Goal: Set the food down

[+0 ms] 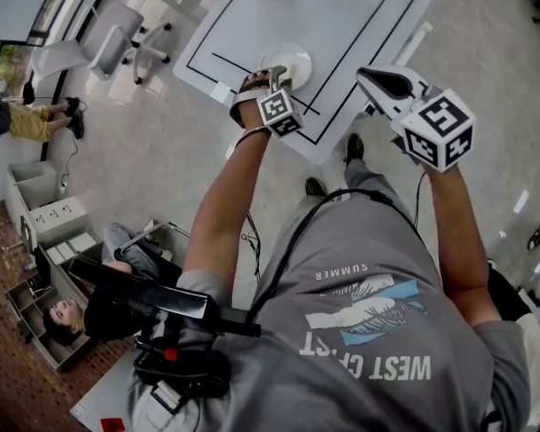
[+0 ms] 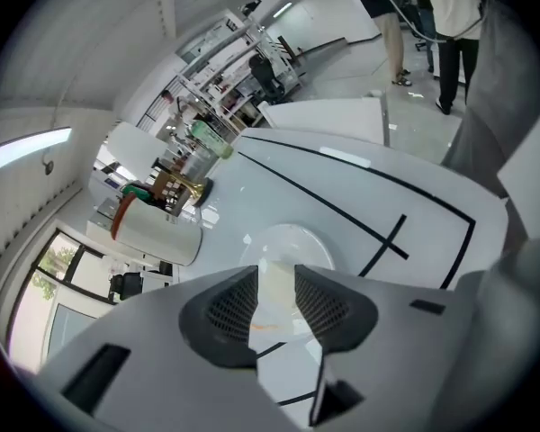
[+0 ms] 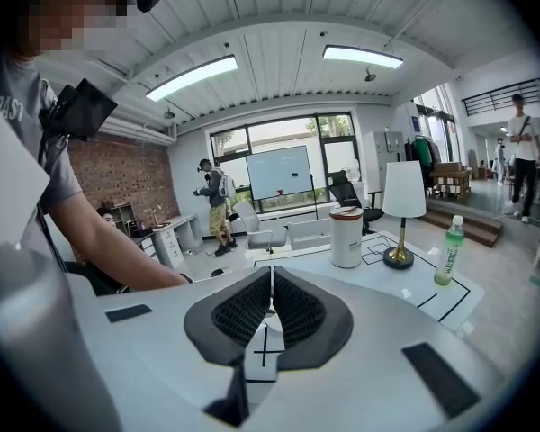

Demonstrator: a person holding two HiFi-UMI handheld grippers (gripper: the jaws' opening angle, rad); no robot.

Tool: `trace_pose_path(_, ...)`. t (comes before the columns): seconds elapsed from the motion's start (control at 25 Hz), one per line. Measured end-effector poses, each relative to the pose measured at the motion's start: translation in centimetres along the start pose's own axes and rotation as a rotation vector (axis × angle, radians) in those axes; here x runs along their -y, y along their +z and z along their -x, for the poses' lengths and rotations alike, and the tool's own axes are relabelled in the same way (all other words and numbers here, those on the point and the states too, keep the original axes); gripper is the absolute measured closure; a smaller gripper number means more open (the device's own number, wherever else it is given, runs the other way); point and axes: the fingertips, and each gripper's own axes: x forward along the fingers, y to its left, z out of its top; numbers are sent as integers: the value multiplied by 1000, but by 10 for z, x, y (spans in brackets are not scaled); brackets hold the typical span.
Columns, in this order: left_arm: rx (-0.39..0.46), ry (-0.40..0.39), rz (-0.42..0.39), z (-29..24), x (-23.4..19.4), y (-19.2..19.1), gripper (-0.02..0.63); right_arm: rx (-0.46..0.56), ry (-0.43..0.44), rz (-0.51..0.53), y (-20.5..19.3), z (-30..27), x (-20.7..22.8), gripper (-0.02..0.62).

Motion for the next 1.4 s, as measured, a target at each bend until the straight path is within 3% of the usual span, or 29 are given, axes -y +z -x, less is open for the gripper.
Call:
trace_pose_path(0.28,184,119,193,78,-48,20,474,64,-30,37,20,1,-36,588)
trace_pose_path(0.4,301,165,277,124,-64,32,475,100,-48,56,25,10,-54,588)
trace_pose_path(0.64,552,263,356,230,-96,60,487,175,-92,125,43,41,-87,589)
trace_pose_path(1.0,936,318,598,388,-138,75,561,294,-49,210,93,90,-137,589)
trace_pose_path(1.2,1033,302,656,453,-127,87,574,358,16,250,110,127,-165,589)
trace_pose_path(1.4,1065,316,700,499,-101,113,575,391,62,271,109,183,-182,589)
